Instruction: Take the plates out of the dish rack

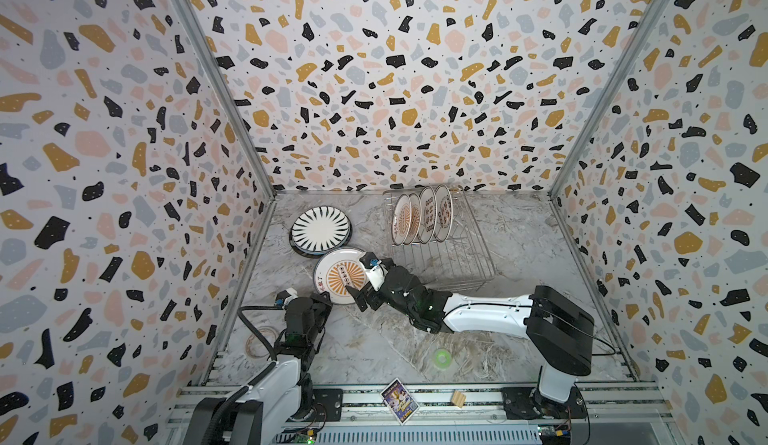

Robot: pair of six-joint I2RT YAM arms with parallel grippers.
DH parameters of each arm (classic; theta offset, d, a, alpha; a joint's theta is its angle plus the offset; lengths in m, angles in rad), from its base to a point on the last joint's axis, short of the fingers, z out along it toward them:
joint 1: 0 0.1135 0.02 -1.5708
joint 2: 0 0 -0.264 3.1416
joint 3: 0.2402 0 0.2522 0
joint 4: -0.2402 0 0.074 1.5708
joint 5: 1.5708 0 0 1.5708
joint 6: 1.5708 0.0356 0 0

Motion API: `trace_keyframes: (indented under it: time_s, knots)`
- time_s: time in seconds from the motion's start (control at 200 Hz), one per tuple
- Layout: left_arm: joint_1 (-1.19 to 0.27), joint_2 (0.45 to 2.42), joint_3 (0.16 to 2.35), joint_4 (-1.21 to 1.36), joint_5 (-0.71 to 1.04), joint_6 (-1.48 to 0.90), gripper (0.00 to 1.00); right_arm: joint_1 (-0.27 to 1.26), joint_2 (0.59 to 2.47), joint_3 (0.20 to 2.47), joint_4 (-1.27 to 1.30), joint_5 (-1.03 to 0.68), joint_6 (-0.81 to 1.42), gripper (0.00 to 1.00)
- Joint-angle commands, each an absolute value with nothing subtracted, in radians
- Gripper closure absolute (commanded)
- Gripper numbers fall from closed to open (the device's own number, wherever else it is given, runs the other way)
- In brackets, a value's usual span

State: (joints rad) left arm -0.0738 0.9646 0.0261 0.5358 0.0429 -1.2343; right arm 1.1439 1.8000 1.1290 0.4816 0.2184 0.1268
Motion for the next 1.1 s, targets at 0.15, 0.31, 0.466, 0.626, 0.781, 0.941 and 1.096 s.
trace_keyframes:
  time_s: [0.15, 0.31, 0.466, 0.626, 0.781, 0.941, 1.096]
  knots:
    - [-0.069, 1.03, 0.044, 0.598, 0.059, -1.233, 1.0, 1.14, 1.82, 1.194, 0.457, 0.217, 0.116, 0.01]
    - [-0.069, 1.066, 0.039, 0.608, 0.063, -1.236, 1.0, 1.14, 1.857, 1.227, 0.424, 0.219, 0.117, 0.0]
    - [-0.069, 1.124, 0.05, 0.638, 0.087, -1.231, 0.95, 1.141, 1.885, 1.252, 0.401, 0.229, 0.119, 0.01]
    - [-0.069, 1.166, 0.051, 0.684, 0.107, -1.223, 0.8, 1.14, 1.885, 1.246, 0.398, 0.239, 0.12, 0.01]
    - [-0.069, 1.169, 0.05, 0.668, 0.084, -1.21, 0.66, 1.14, 1.854, 1.22, 0.413, 0.252, 0.119, 0.0]
    - [-0.069, 1.168, 0.053, 0.647, 0.034, -1.218, 0.38, 1.139, 1.786, 1.155, 0.466, 0.22, 0.12, 0.01]
    - [-0.069, 1.123, 0.051, 0.588, -0.059, -1.226, 0.16, 1.139, 1.673, 1.078, 0.53, 0.129, 0.11, 0.0]
